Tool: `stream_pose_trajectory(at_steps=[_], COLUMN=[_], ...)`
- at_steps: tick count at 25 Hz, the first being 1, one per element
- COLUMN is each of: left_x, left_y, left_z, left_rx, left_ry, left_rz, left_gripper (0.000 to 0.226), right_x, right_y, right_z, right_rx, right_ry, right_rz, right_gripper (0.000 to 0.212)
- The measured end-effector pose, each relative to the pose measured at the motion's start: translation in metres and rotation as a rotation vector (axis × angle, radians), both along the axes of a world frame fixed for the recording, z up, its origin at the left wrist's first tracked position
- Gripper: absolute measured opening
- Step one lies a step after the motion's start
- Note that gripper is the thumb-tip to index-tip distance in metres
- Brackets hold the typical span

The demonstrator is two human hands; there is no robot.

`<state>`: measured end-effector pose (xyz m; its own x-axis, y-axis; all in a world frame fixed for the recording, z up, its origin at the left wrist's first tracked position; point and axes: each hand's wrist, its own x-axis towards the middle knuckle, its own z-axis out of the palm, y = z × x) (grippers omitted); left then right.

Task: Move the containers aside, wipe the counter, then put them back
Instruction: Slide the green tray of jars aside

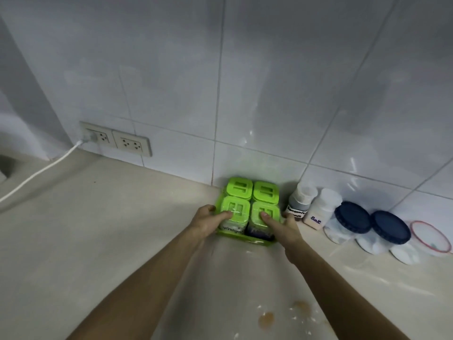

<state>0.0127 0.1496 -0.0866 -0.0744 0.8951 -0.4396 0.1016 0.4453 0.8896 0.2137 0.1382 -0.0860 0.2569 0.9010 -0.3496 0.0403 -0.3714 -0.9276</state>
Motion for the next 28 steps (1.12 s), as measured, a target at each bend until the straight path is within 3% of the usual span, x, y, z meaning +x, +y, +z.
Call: stream_pose_trajectory(at_steps=[4, 15, 24, 26, 28], left_x=[-0.046, -0.256, -0.308, -0.304, -0.298], left_y=[-0.011, -0.088, -0.114, -0.117, -0.115], left_z=[0.000, 0.025, 0.014, 0.015, 0.020], left_rx=[-0.061, -0.040, -0.068, -0.100, -0.108], left_ry=[-0.020, 0.067, 0.081, 0.136, 0.391], left_rz=[0.020, 0.286, 0.338, 0.301, 0.270], left_gripper=[0.045, 0.043, 0.034, 0.038, 0.054], right_x=[-0.035, -0.251, -0.310, -0.307, -0.300], right_y=[0.004, -0.005, -0.014, -0.019, -0.020], right_z=[0.005, 0.015, -0.002, -0.006, -0.006], right_rx=[-0.015, -0.027, -0.020, -0.007, 0.029], right_ry=[-0.092, -0.100, -0.131, -0.126, -0.170], right_rz=[0.097, 0.470, 0.507, 0.511, 0.541], right_gripper=[0.050, 0.049, 0.050, 0.049, 0.048])
